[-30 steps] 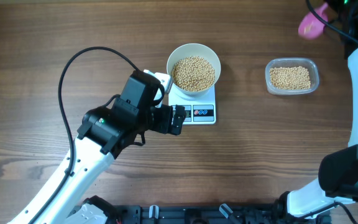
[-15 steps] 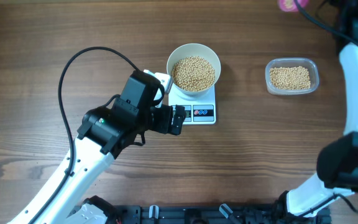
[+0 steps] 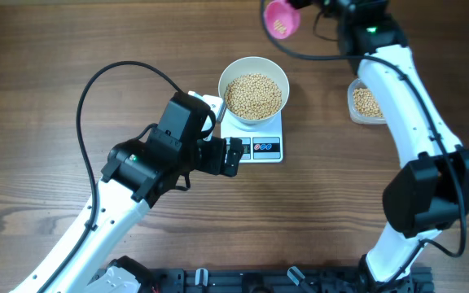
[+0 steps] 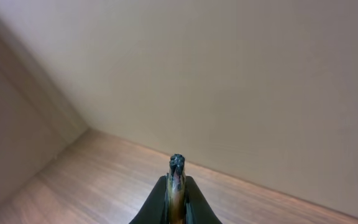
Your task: Scoop item into bowl and weigh 150g on scale
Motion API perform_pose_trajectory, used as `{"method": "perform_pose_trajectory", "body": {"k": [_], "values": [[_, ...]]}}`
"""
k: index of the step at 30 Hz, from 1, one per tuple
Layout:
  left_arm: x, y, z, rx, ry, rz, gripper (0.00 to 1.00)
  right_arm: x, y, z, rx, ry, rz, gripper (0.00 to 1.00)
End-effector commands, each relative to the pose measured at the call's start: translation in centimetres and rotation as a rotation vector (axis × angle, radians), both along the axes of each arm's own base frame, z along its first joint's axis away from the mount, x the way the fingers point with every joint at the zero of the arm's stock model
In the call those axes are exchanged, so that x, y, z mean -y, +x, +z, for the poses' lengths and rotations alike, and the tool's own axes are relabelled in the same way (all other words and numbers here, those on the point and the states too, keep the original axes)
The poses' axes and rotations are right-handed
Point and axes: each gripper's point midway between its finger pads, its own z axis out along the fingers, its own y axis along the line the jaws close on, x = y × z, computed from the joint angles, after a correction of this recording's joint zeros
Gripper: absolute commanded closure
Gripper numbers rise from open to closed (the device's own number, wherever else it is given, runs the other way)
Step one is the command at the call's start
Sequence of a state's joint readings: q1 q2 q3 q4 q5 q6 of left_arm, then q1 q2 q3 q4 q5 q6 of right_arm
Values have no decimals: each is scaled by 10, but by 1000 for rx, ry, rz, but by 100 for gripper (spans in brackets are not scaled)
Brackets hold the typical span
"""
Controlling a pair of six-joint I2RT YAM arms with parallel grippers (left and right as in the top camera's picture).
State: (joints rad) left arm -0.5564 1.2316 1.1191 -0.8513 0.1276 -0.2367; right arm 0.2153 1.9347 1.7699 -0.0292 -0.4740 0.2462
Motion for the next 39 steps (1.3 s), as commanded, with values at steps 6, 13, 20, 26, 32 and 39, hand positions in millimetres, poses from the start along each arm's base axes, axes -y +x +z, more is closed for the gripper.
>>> {"method": "perform_pose_trajectory", "body": {"k": [6, 13, 20, 26, 32, 39], "values": [[0, 0, 0, 14, 13, -16, 0, -44, -5, -48, -67, -82, 68, 96], [0, 0, 0, 14, 13, -16, 0, -62, -15, -76, -131, -131, 111, 96], [0, 0, 0, 14, 13, -16, 0, -73, -18, -109, -160, -201, 151, 96], [0, 0, 0, 14, 13, -16, 0, -67, -17, -127, -194, -260, 123, 96], [0, 0, 0, 14, 13, -16, 0, -67, -17, -127, -199, -258, 123, 96], [0, 0, 0, 14, 13, -16, 0, -67, -17, -127, -242, -211, 101, 96]]}}
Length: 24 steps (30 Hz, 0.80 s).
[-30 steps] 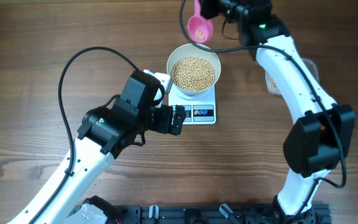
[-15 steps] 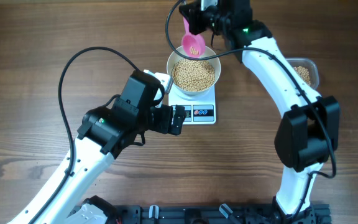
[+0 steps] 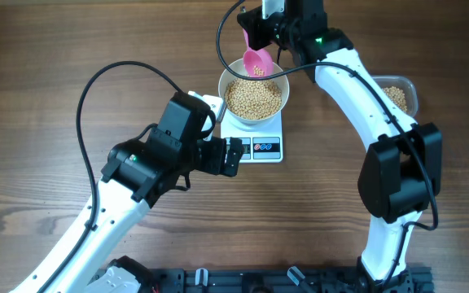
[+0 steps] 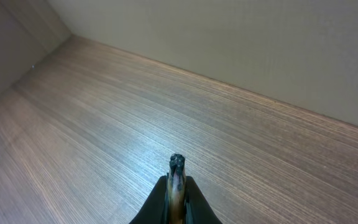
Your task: Scoop item into bowl and weigh 150g on scale
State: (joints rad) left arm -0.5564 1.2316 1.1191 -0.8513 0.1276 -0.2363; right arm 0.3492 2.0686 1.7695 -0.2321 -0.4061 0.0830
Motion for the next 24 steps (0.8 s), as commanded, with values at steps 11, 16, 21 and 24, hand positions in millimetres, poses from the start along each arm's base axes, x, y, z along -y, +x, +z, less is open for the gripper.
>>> {"method": "perform_pose_trajectory", "body": {"k": [11, 16, 21, 24], "values": [[0, 0, 0, 14, 13, -16, 0, 24, 19, 4, -131, 175, -176, 96], [0, 0, 0, 14, 13, -16, 0, 50, 30, 16, -146, 267, -181, 96], [0, 0, 0, 14, 13, -16, 0, 84, 38, 27, -234, 417, -229, 96], [0, 0, 0, 14, 13, -16, 0, 108, 41, 31, -257, 467, -237, 96]]}}
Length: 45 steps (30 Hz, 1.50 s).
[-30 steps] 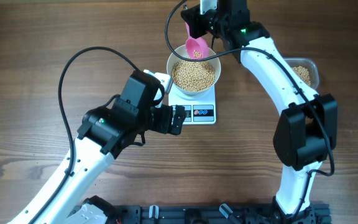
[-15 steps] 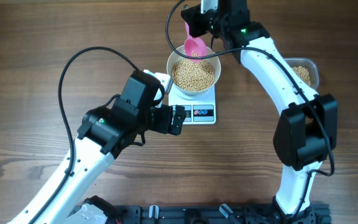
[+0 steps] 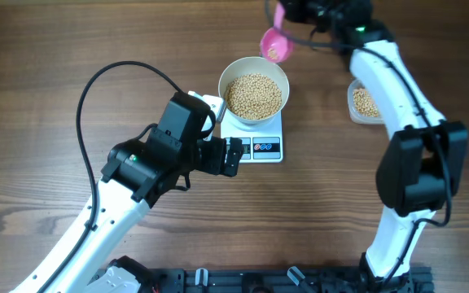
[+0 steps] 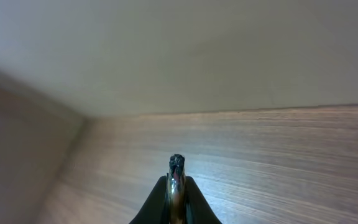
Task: Scoop item into bowl and weigh 150g on scale
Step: 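Carry the pink scoop back right to the clear tub, then lower the pink scoop into the soybeans in the tub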
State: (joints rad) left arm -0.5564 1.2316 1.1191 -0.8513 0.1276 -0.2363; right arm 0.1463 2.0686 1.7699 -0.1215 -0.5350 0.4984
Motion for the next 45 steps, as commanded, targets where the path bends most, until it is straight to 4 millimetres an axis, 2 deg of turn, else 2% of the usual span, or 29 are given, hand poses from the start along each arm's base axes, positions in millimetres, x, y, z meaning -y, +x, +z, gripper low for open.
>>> {"method": "perform_pose_trajectory", "body": {"k": [1, 7, 11, 15, 19, 23, 27, 33, 38, 45], "values": [[0, 0, 0, 14, 13, -16, 0, 21, -1, 6, -66, 126, 19, 96], [0, 0, 0, 14, 13, -16, 0, 93, 4, 8, -96, 127, -105, 96], [0, 0, 0, 14, 13, -16, 0, 138, -1, 4, -127, 99, -175, 96], [0, 0, 0, 14, 13, -16, 0, 178, -15, -14, -200, 41, -233, 96], [0, 0, 0, 14, 13, -16, 0, 204, -28, -33, -253, -49, -272, 96], [0, 0, 0, 14, 13, -16, 0, 221, -33, -39, -263, -140, -322, 96], [0, 0, 0, 14, 13, -16, 0, 239, -41, -32, -253, -266, -390, 96], [0, 0, 0, 14, 13, -16, 0, 256, -60, -27, -272, -428, -422, 96], [0, 0, 0, 14, 13, -16, 0, 256, -77, -49, -365, -480, -380, 96], [0, 0, 0, 14, 13, -16, 0, 268, -76, -60, -397, -549, -448, 96]]}}
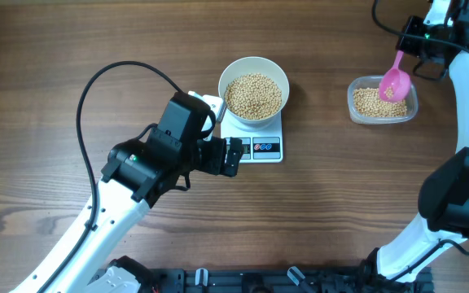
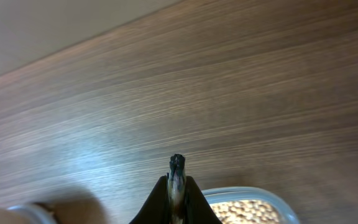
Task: Scoop item into bowl and weigh 150g on scale
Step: 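Lower the pink scoop into the soybeans in the tub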
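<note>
A white bowl (image 1: 254, 88) full of tan beans stands on a small white scale (image 1: 255, 140) at the table's middle. At the far right a clear tub (image 1: 383, 102) holds more beans, and the tub's rim (image 2: 253, 194) shows low in the right wrist view. The pink scoop (image 1: 395, 81) hangs over the tub, its head down among the beans. My right gripper (image 1: 418, 45) is shut on the scoop's handle (image 2: 177, 180). My left gripper (image 1: 233, 156) rests at the scale's left front edge, its fingers looking closed together.
A black cable (image 1: 112, 77) loops over the table left of the bowl. The left arm (image 1: 129, 195) stretches from the front edge toward the scale. The right arm runs down the right edge of the table.
My right gripper has carried the pink scoop from just right of the bowl's far rim over to the clear tub at the right. The left arm has not moved.
The scoop was first held high behind and to the right of the bowl with beans in it. Then it was tipped over the bowl's far rim. After that it was back off the rim, and now it is at the tub.
</note>
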Motion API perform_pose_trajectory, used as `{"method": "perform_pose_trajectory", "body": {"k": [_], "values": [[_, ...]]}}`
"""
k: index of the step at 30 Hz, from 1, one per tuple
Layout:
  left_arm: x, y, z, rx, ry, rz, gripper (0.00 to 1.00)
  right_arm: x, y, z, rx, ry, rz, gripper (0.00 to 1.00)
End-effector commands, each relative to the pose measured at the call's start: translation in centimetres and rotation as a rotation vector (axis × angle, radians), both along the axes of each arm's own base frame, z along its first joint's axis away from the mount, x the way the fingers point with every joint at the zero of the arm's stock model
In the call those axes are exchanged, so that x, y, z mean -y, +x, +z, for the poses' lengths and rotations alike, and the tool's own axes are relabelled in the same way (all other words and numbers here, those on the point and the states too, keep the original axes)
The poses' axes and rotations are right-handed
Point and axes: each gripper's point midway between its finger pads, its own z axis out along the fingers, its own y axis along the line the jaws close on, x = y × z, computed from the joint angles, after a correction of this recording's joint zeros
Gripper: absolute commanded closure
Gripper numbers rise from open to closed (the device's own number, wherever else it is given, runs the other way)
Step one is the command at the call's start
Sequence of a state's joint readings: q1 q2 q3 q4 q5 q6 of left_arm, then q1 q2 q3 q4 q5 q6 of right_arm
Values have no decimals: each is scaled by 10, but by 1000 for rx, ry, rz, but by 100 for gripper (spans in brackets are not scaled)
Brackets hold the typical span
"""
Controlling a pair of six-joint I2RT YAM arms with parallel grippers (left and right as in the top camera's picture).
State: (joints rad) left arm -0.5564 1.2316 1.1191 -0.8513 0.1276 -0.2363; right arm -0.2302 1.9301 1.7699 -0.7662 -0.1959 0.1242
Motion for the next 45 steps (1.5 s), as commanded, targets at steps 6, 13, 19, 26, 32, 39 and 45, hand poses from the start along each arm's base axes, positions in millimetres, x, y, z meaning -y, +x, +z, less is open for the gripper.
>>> {"method": "perform_pose_trajectory", "body": {"k": [6, 13, 19, 26, 32, 39, 45], "values": [[0, 0, 0, 14, 13, -16, 0, 10, 3, -19, -46, -79, -29, 96], [0, 0, 0, 14, 13, -16, 0, 8, 6, -42, -89, -69, -30, 96], [0, 0, 0, 14, 13, -16, 0, 7, 6, -47, -102, -66, -27, 95], [0, 0, 0, 14, 13, -16, 0, 7, 5, -48, -105, -65, -26, 87], [0, 0, 0, 14, 13, -16, 0, 5, 5, -48, -107, -56, -22, 75], [0, 0, 0, 14, 13, -16, 0, 3, 5, -44, -99, -11, -65, 47], [0, 0, 0, 14, 13, -16, 0, 2, 2, -14, -42, -11, -79, 14]]}}
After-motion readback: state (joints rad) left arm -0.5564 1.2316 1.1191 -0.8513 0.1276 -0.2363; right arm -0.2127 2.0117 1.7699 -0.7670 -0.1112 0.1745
